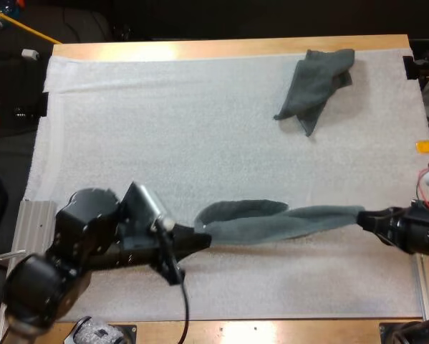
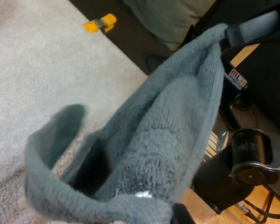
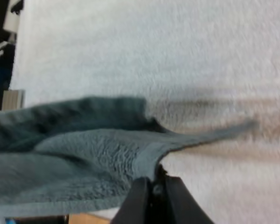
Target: Pick towel from pile, fold and stack
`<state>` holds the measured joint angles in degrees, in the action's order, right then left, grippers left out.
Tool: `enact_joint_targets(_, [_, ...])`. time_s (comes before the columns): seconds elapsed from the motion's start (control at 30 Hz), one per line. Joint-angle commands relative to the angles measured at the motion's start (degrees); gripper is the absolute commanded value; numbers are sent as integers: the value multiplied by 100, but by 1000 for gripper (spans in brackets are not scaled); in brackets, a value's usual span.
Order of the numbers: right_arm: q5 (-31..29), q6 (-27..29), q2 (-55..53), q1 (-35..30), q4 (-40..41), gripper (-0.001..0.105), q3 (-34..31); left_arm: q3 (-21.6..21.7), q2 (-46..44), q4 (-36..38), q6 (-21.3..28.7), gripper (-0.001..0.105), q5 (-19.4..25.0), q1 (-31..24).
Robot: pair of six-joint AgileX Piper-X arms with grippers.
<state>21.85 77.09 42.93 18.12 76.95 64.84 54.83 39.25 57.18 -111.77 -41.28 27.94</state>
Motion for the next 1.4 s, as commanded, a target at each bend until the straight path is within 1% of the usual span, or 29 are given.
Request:
enact_joint_targets(0.0, [159,72,-113,-13,176,0,76,34,-195,75,-82,0,-55,28])
enact_joint_targets(0.07, [586,68,-268,-13,187,0,75,34,-434,176,-276,0,-83,28])
enact_joint_targets(0.13, [863,-84,-388,-13,187,0,75,34,-607,215,-391,0,-183,28])
enact_joint_targets(0.27, [1198,-389,-598,-13,189,0,75,34,-841,214,-716,0,-404,28])
enact_joint_targets(0.33, [1357,-516,-658,-13,209,0,75,34,-889,214,-793,0,-531,28])
enact_joint_targets(0.5, [1396,-533,-680,-13,275,0,63,34,-898,214,-791,0,-428,28])
enact_joint_targets(0.6, [1323,-533,-622,-13,306,0,55,30,-882,216,-711,0,-63,28])
enact_joint_targets(0.67, [996,-533,-536,-13,304,0,-3,-61,-832,227,-387,0,565,28])
enact_joint_targets(0.7, [890,-531,-508,-13,297,0,-29,-130,-805,227,-235,0,759,28])
enact_joint_targets(0.77, [669,-516,-355,-13,192,0,-200,-351,-675,211,2,0,1283,26])
enact_joint_targets(0.8, [654,-517,-287,-13,123,0,-302,-411,-628,208,56,0,1395,13])
enact_joint_targets(0.87, [651,-517,-72,-13,-152,0,-599,-675,-397,99,270,0,1681,7])
enact_joint_targets(0.9, [629,-517,17,-13,-272,0,-683,-765,-320,1,314,0,1714,7])
enact_joint_targets(0.93, [535,-520,182,-13,-594,0,-867,-923,-159,-222,369,0,1758,7])
enact_joint_targets(1.07, [-48,-554,763,-13,-1816,0,-1316,-1308,504,-1031,377,0,1757,7])
enact_joint_targets(1.17, [-267,-763,1310,-13,-2438,0,-1385,-1367,1062,-1615,377,0,1757,7])
enact_joint_targets(1.3, [-276,-888,1909,-13,-3001,0,-1384,-1365,1710,-2316,352,0,1757,6])
enact_joint_targets(1.37, [-278,-891,2211,-13,-3244,0,-1384,-1365,2044,-2665,223,0,1757,-56])
